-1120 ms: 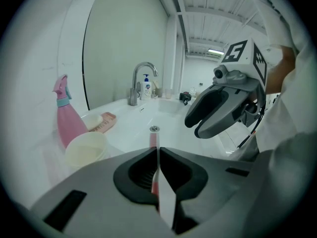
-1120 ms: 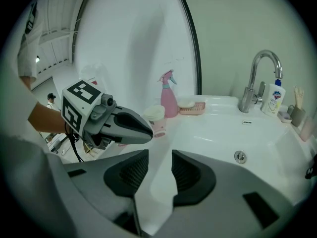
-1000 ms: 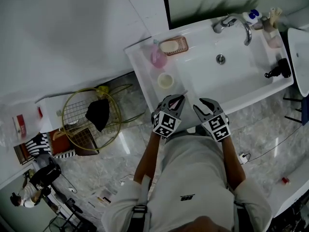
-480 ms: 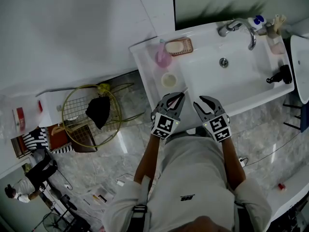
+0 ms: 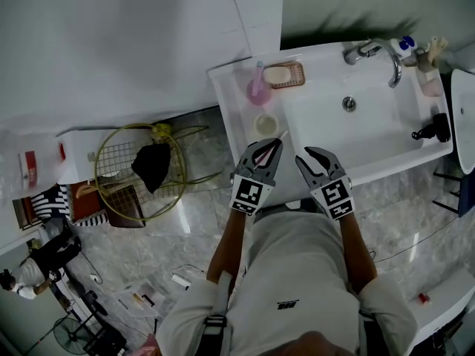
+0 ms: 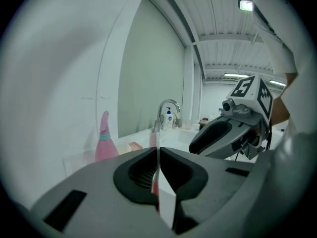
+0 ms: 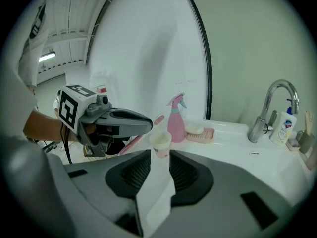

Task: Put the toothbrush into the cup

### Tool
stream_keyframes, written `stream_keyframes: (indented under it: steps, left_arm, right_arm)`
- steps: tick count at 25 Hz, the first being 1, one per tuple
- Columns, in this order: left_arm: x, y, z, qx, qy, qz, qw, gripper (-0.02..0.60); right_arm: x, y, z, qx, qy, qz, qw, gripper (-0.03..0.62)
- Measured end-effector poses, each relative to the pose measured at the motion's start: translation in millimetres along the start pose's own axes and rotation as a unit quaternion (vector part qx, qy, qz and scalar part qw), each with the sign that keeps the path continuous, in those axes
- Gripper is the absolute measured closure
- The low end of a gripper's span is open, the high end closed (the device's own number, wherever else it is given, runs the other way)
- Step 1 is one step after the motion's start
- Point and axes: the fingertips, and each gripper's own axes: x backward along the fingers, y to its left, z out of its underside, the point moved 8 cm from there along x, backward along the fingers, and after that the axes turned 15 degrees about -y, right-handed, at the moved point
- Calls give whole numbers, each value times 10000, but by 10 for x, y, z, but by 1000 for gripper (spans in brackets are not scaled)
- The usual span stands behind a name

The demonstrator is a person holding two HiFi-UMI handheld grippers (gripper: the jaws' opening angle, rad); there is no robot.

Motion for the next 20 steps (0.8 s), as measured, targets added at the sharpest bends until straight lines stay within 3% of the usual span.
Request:
stream_keyframes:
  steps: [20]
  left_arm:
    - [-135,305,-257,576,-1200,-523,9897,540]
  right_arm:
    - [-162,-82,-188,47,-298,-161,9994,471]
